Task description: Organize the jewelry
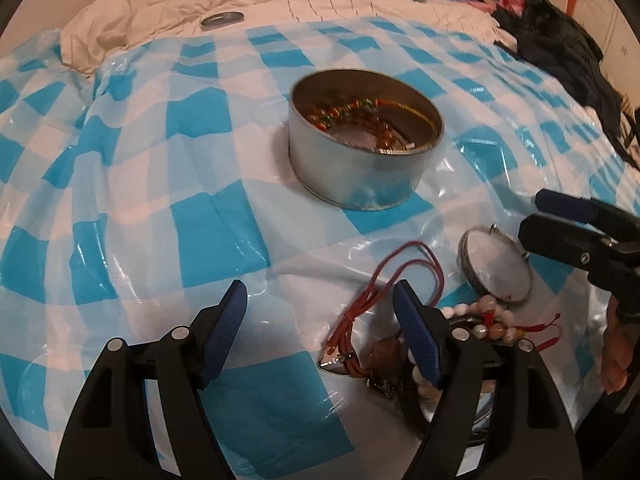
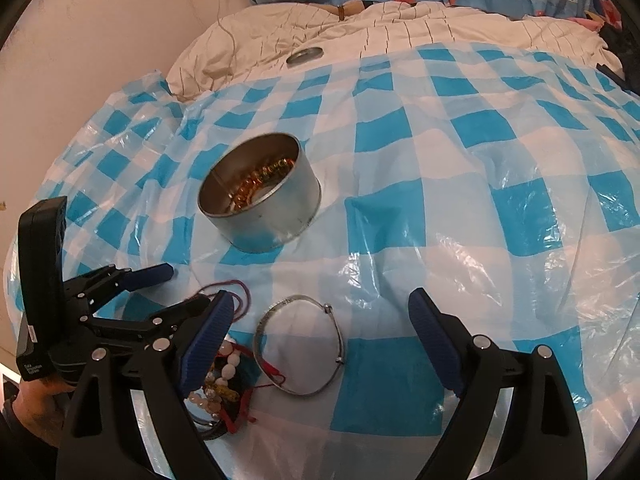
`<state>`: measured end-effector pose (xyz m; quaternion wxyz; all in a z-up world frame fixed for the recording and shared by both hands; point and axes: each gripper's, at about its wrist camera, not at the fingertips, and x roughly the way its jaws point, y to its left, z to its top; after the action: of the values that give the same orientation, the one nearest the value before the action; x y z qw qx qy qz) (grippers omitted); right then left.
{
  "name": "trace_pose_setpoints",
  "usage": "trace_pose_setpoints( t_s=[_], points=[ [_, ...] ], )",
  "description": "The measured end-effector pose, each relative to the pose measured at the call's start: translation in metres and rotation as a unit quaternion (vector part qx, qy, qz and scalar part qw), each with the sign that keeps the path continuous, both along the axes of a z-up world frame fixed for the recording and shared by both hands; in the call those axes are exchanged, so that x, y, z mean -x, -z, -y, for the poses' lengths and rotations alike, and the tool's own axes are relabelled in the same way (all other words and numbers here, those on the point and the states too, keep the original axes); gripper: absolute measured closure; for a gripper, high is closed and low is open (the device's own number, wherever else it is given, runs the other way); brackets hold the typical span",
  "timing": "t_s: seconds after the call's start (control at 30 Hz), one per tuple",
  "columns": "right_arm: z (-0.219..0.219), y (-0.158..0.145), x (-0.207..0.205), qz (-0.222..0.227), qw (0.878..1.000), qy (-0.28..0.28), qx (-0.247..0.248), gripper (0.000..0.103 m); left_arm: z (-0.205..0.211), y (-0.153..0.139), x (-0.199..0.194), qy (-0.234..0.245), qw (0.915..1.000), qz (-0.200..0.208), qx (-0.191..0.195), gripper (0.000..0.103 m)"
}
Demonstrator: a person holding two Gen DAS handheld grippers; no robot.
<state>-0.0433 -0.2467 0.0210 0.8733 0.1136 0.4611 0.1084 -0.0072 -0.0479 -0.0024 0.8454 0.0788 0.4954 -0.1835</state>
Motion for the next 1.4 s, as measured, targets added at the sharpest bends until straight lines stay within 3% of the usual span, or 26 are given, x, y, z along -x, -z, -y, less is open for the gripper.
trace_pose_setpoints(
  t_s=[0.07, 0.13, 0.2, 0.23, 0.43, 0.7, 0.8, 0.97, 1.13, 1.27, 1.4],
  points=[
    [-0.003, 0.003, -0.001, -0.009, 1.0, -0.006, 0.011, 0.018, 0.001, 0.003, -0.001, 0.006, 0.9999, -0.009, 0.0, 0.034],
    [-0.005, 0.005, -0.001, -0.016, 1.0, -0.015, 0.019, 0.018, 0.003, 0.004, 0.001, 0.021, 0.9996, -0.02, 0.0, 0.068],
    [-0.01, 0.007, -0.001, -0.021, 0.999, -0.026, 0.036, 0.018, 0.006, 0.001, 0.005, 0.029, 0.9994, -0.01, -0.019, 0.091],
    [-0.011, 0.008, -0.001, -0.023, 0.998, -0.029, 0.041, 0.018, 0.005, -0.001, 0.005, 0.026, 0.9994, -0.005, -0.023, 0.095],
    [-0.023, 0.015, 0.001, -0.032, 0.995, -0.055, 0.08, 0.018, -0.019, -0.01, -0.004, -0.015, 0.9998, 0.006, -0.008, 0.098],
    [-0.037, 0.022, 0.005, -0.02, 0.988, -0.082, 0.13, 0.018, -0.016, -0.006, -0.006, -0.005, 1.0, -0.002, -0.005, 0.097],
    [-0.043, 0.023, 0.008, -0.014, 0.984, -0.102, 0.148, 0.024, -0.017, -0.002, -0.008, -0.01, 0.9999, -0.01, -0.006, 0.097],
    [-0.045, 0.024, 0.009, -0.018, 0.984, -0.12, 0.133, 0.047, -0.018, 0.003, -0.01, -0.016, 0.9997, -0.017, -0.004, 0.093],
    [-0.038, 0.019, 0.007, -0.021, 0.989, -0.108, 0.1, 0.047, -0.024, 0.005, -0.014, -0.026, 0.999, -0.031, 0.02, 0.084],
    [-0.029, 0.007, 0.006, 0.006, 0.993, -0.083, 0.078, 0.047, -0.02, 0.006, -0.012, -0.017, 0.9995, -0.025, 0.007, 0.083],
    [-0.023, -0.002, 0.006, 0.025, 0.995, -0.067, 0.063, 0.047, -0.012, 0.003, -0.008, 0.004, 0.9998, -0.018, 0.0, 0.097]
  ],
)
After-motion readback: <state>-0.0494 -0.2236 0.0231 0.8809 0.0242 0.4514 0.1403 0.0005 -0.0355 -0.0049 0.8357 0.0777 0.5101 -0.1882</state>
